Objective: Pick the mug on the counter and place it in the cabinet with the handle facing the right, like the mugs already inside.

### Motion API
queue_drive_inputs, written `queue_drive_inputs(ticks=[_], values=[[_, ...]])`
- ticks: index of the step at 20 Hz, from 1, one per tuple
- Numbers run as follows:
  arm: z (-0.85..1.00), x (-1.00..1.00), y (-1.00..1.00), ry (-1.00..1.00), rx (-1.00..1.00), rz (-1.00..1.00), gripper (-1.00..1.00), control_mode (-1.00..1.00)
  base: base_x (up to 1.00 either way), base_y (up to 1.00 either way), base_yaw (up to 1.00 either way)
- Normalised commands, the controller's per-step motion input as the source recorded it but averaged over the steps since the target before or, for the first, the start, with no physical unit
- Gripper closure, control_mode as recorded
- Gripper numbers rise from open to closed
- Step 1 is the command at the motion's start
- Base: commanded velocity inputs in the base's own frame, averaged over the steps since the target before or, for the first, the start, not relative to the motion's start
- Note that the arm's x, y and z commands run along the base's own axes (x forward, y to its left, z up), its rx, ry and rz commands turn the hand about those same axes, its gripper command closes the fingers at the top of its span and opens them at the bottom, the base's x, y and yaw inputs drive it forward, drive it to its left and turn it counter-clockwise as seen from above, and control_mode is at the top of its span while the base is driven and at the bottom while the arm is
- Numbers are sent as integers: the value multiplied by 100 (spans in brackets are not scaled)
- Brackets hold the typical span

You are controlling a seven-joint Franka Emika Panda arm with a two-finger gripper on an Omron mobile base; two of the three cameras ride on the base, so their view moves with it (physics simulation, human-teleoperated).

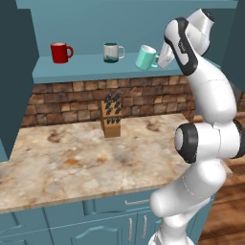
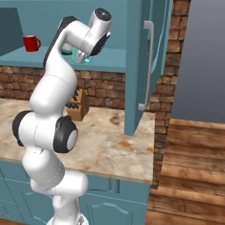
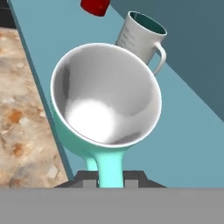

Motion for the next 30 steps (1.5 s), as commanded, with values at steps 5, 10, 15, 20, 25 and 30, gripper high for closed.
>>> queue_drive_inputs(ticks=[5,10,15,20,25,30], values=[[-7,18,1,0,-5,0,100,-100,0,0,0],[-28,19,0,0,-3,0,100,-100,0,0,0],[-21,19,0,0,-1,0,100,-100,0,0,0],[1,5,13,-3,-2,0,100,-100,0,0,0],[24,0,11,-5,0,2,100,-100,0,0,0],[5,0,0,-7,-5,0,100,-100,0,0,0]])
